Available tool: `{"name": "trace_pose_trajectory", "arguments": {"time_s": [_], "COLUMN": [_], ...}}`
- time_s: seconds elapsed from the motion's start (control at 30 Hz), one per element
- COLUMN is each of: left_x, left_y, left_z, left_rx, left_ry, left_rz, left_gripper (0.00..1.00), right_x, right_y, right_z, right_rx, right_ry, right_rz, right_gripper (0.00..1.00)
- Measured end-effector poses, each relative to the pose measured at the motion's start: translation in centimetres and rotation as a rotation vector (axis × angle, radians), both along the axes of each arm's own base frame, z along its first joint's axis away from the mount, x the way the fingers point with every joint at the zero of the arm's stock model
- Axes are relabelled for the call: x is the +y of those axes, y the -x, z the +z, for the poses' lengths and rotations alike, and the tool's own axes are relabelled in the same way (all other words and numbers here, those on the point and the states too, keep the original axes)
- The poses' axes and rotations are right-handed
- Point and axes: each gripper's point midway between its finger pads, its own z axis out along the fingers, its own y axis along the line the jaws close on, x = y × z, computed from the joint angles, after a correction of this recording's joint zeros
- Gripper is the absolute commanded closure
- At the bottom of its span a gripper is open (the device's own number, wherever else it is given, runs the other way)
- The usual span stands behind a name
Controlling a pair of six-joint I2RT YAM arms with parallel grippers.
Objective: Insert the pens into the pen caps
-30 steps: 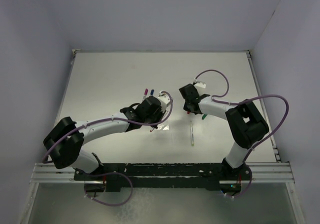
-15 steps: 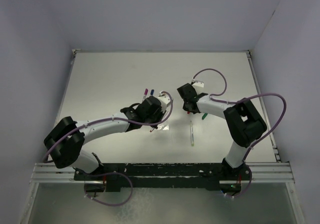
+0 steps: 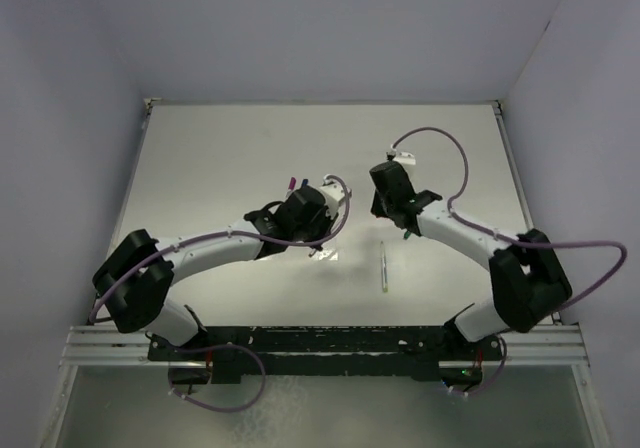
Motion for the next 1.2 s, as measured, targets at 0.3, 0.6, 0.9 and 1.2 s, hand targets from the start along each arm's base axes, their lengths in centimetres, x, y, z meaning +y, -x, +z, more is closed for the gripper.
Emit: {"name": "trace_pose_trajectory", "arguments": {"time_s": [0.3, 0.6, 0.9, 1.2], "left_x": [-3.9, -7.9, -9.1, -9.4], "left_y": [-1.8, -2.0, -1.2, -1.0], "left_z": [3.1, 8.4, 10.3, 10.8], "left_rx": [-0.049, -0.081, -0.066, -0.061], "left_ry": [0.18, 0.475, 0.599, 0.628], "left_rz": [-0.04, -0.099, -0.135, -0.146], "left_gripper": [1.0, 1.0, 1.0, 1.0], "right_x": [0.7, -0.2, -0.8, -1.2], "right_y": [-1.1, 1.2, 2.1, 2.4], "right_z": [13.7, 15.6, 19.0, 19.5], "right_rx": [-0.492, -0.72, -0.898, -0.944], "right_ry": [-0.247, -0.394, -0.526, -0.598], "right_rz": [0.068, 0.085, 0.056, 0.019], "right_gripper": [1.0, 1.0, 1.0, 1.0]}}
